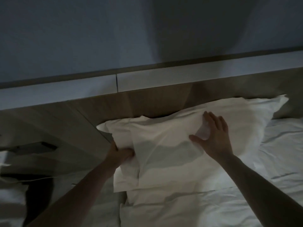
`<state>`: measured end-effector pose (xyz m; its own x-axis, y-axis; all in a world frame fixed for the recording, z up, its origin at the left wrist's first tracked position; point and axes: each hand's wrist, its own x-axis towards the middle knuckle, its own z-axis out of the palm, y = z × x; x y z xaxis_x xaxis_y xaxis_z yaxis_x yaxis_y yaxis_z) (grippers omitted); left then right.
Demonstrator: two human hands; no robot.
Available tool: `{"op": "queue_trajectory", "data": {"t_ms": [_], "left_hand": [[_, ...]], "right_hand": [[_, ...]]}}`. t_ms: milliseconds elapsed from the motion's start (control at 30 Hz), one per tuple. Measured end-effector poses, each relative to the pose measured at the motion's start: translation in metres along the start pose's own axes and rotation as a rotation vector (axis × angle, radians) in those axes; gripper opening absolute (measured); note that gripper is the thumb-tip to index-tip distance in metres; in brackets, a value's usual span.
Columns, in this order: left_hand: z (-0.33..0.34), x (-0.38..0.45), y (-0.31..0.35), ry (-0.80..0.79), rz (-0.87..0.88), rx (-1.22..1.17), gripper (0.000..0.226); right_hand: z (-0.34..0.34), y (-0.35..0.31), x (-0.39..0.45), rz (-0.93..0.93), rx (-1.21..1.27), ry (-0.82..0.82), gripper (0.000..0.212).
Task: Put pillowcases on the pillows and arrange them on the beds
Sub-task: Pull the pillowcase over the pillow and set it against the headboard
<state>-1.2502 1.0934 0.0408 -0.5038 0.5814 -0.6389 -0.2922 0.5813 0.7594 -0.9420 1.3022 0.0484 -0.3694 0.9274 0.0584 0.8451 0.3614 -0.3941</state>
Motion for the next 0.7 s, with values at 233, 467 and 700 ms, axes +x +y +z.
{"op": "queue_trajectory", "data": {"t_ms": [233, 467, 700], "left_hand": [[0.002, -0.010, 0.001, 0.096, -0.082, -0.069, 0.020], [-0.014, -0.016, -0.002, 0.143, 0.073, -0.173, 0.025], [-0.036, -0.005, -0.024, 0.001, -0.067, -0.075, 0.078]], "right_hand": [[-0.001, -0.023, 0.029, -0.017, -0.027, 0.015, 0.032], [-0.039, -0.063, -0.018, -0.111, 0.229, 0.308, 0.013], [-0.008, -0.068, -0.028, -0.059, 0.145, 0.141, 0.027]]}}
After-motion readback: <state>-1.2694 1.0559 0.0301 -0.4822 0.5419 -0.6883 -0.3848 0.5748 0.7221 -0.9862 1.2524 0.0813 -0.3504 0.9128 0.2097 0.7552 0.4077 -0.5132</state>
